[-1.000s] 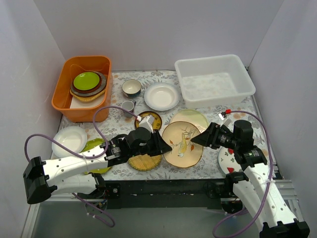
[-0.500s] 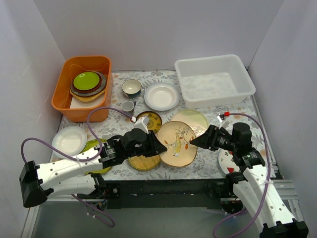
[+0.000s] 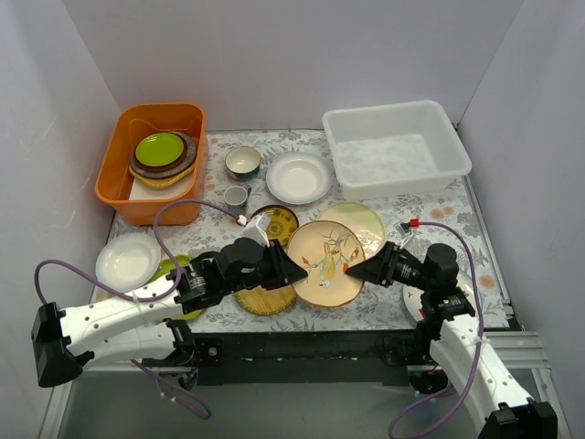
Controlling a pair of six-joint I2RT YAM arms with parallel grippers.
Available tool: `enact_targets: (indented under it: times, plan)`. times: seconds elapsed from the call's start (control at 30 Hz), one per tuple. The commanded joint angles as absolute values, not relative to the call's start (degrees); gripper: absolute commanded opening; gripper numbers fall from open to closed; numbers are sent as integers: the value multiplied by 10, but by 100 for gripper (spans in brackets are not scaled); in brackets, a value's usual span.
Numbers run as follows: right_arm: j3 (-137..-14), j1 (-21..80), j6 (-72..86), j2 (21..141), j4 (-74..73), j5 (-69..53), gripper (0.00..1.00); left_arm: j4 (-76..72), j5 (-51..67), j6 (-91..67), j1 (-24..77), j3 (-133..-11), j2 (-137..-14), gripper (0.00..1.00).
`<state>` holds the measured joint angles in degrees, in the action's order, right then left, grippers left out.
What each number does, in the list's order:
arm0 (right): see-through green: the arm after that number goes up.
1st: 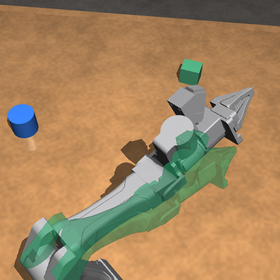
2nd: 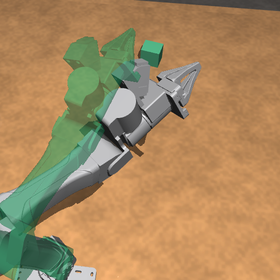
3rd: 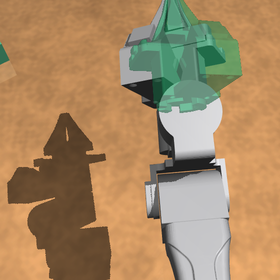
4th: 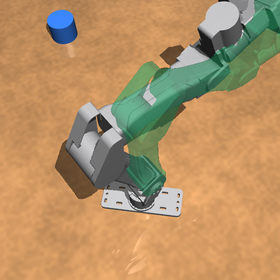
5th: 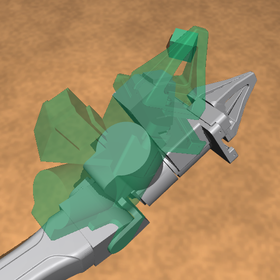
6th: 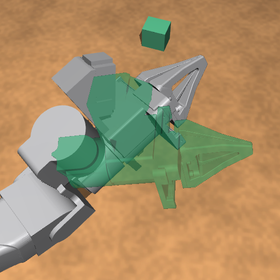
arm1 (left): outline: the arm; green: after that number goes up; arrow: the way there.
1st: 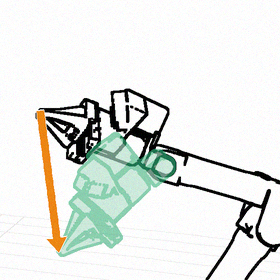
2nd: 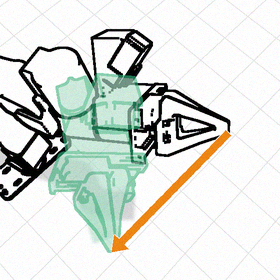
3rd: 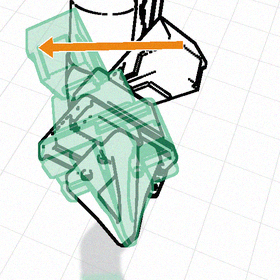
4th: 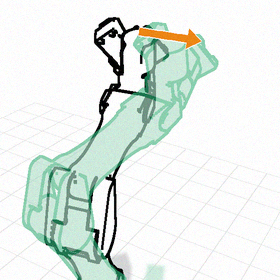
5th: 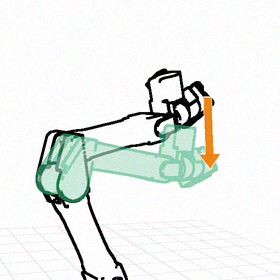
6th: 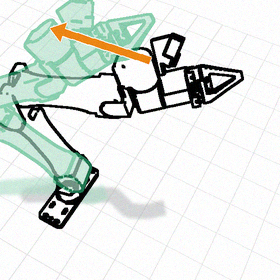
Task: Place the plates into the plastic bin on the countertop
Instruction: Place the plate in the plastic bin.
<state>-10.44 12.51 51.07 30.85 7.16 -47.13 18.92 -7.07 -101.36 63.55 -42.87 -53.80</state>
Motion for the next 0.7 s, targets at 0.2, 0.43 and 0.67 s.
enact_targets:
  times: [0.2, 0.43, 0.67]
  plan:
    - [-112, 129, 543, 305, 196, -521, 50, 58, -42, -1036, 635, -425, -537, 0]
    - [-110, 128, 543, 306, 195, -529, 18, 65, -45, -1031, 635, -427, -536, 0]
    - [-133, 128, 511, 311, 151, -520, 1, 88, -54, -1024, 635, -433, -538, 1]
